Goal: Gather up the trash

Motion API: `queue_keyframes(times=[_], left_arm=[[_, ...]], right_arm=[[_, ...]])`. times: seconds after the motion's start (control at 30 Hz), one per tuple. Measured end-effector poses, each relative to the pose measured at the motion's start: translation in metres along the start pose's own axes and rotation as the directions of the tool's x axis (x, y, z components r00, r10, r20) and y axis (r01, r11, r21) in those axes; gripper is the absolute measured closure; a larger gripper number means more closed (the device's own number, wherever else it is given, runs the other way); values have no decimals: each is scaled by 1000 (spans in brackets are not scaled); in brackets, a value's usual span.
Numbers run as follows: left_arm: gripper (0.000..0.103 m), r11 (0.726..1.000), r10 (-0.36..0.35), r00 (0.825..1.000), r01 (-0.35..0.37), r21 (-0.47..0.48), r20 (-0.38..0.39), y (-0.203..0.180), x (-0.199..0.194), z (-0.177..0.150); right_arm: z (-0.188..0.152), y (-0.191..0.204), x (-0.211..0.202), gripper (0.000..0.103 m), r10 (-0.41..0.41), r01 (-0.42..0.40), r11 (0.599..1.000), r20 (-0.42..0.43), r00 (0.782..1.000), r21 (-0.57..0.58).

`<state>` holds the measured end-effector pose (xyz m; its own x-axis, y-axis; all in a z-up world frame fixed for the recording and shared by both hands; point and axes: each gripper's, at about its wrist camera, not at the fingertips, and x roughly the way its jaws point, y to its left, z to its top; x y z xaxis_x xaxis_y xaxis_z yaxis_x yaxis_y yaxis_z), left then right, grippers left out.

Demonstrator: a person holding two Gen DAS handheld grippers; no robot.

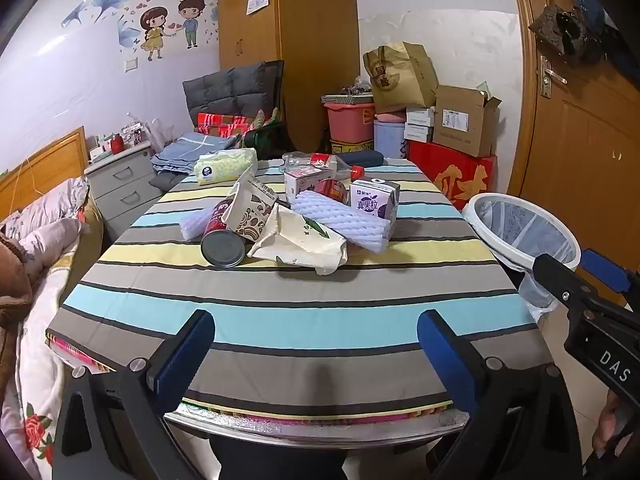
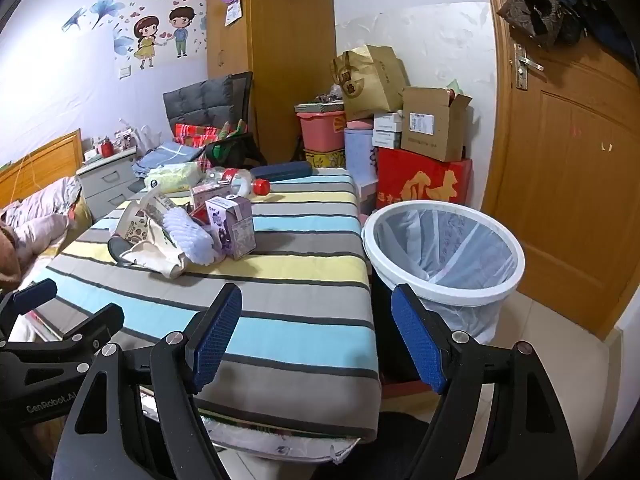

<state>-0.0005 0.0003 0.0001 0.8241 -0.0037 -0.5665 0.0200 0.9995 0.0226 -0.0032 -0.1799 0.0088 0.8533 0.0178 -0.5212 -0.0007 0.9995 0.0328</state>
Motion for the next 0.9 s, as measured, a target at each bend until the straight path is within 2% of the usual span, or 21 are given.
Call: queue_keyframes(times=[0.9], left_arm=[[0,1000,12,1000,-12,-3,6,2,-8,3]], right_arm=[[2,2,-5,24,1,-1,1000,19,1000,-8]])
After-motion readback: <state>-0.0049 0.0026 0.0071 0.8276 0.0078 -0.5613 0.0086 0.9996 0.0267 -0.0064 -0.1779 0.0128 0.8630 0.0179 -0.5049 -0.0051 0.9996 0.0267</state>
